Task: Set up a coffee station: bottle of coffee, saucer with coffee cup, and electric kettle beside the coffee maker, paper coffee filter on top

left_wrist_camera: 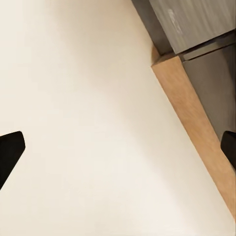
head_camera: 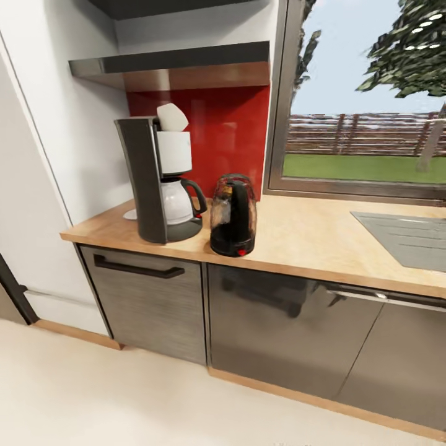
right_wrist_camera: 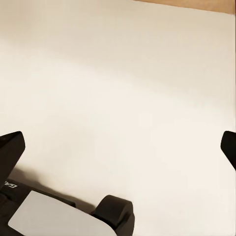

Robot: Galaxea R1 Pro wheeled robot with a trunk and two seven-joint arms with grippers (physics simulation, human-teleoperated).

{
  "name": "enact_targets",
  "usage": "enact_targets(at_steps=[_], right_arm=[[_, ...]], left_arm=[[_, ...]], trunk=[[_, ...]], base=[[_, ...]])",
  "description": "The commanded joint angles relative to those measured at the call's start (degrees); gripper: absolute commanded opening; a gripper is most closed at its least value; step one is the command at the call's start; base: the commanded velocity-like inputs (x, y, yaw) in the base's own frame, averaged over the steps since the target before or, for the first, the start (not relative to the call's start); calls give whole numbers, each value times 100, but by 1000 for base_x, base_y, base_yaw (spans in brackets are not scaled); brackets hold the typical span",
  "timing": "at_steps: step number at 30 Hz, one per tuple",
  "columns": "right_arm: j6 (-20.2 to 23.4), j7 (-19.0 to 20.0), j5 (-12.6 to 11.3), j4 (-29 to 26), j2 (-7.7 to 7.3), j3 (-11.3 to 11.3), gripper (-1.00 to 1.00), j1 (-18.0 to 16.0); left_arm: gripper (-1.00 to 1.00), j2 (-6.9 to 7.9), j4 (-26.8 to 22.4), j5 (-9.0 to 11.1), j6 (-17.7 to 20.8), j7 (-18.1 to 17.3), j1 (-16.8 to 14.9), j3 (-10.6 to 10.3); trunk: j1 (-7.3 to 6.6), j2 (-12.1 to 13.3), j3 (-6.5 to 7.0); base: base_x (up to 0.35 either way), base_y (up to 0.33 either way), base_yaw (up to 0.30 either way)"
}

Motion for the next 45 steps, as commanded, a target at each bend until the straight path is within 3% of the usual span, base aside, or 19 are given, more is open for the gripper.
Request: enact_targets(at_steps=[1,45], right_arm=[[-35,8,-38,9,-4,47,100,-7],[-35,6,-38,9,-10,38,100,-7]], left_arm=[[100,-1,6,-5,-1,-34,-3,30],[100,-14,13,-5,-1,-23,-3,13]], trunk=[[-1,-3,-5],[-1,-3,-5]], base=[[0,-25,-251],[0,-20,-258]])
